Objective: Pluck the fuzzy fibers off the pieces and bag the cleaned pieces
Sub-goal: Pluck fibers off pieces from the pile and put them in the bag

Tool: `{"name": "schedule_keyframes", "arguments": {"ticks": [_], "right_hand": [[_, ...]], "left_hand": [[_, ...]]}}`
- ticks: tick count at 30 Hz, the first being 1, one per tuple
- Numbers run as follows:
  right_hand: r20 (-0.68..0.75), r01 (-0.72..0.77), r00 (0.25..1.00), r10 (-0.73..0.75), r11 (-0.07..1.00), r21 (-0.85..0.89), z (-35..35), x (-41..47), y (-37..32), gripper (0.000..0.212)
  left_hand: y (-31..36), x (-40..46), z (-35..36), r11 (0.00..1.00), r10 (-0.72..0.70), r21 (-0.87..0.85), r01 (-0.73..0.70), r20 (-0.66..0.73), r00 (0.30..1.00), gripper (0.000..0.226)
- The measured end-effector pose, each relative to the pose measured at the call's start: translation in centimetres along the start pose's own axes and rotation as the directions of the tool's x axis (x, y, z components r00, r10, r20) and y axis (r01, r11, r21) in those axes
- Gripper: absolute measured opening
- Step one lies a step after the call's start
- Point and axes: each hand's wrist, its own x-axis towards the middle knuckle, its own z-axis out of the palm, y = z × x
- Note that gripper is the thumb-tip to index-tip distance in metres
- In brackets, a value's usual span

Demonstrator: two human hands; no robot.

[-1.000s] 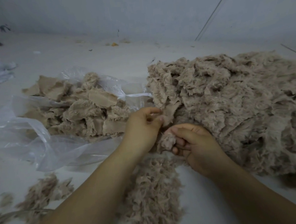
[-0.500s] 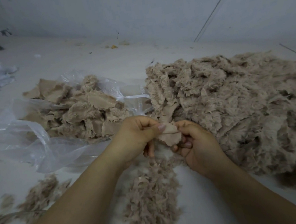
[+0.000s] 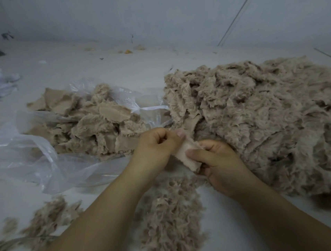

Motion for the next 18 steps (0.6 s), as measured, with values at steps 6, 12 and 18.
{"name": "schedule_keyframes", "arguments": {"ticks": [6,12,18], "right_hand": [[0.035,0.0,0.999,0.003,0.998,-0.07,0.0,-0.1,0.1,0.009],[-0.003,-0.046,0.999,0.047,0.989,0.139,-0.2,-0.1,-0.1,0.015],[0.024,-0.036,0.999,0.033,0.991,0.13,-0.2,0.0,0.0,0.02]], "left_hand": [[0.2,0.1,0.3,0.999,0.015,-0.035,-0.017,-0.031,0.999,0.021],[0.3,0.4,-0.6,0.991,-0.079,-0.118,0.056,-0.194,0.978,0.038],[0.7,-0.3,-0.5,0.975,-0.21,-0.04,0.22,0.171,0.963,0.038]]}}
